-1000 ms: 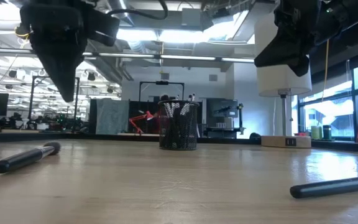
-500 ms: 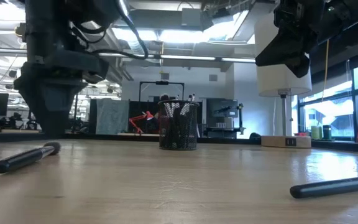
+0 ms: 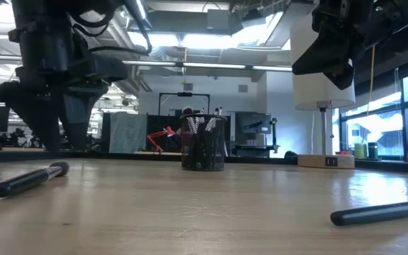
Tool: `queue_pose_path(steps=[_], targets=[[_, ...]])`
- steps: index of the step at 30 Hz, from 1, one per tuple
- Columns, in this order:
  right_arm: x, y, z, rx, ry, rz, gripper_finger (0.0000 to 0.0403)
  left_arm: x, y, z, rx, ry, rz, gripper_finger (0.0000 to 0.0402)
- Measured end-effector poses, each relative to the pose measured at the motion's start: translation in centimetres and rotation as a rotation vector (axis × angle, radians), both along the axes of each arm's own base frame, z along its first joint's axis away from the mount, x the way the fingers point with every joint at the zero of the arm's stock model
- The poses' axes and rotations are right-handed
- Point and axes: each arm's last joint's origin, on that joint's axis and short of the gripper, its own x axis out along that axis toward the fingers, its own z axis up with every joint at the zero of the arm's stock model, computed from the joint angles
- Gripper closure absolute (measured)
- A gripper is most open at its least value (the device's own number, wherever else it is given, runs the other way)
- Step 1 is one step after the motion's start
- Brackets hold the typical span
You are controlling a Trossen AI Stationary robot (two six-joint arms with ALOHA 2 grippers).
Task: Sort items
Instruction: Put the powder brush into the organizer
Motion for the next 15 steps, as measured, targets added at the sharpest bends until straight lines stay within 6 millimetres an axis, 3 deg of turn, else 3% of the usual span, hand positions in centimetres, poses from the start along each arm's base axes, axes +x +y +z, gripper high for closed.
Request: queue_pose_path(steps=[10, 15], targets=[[0.0, 0.0, 0.0, 0.001, 0.003, 0.001, 0.0366, 0.2, -0.9, -2.4, 0.035, 0.076, 0.020, 0.0212], [0.0, 0.0, 0.0, 0.005, 0.005, 0.004, 0.0366, 0.1, -0.9, -2.5, 0.042, 0.088, 0.004, 0.0254]])
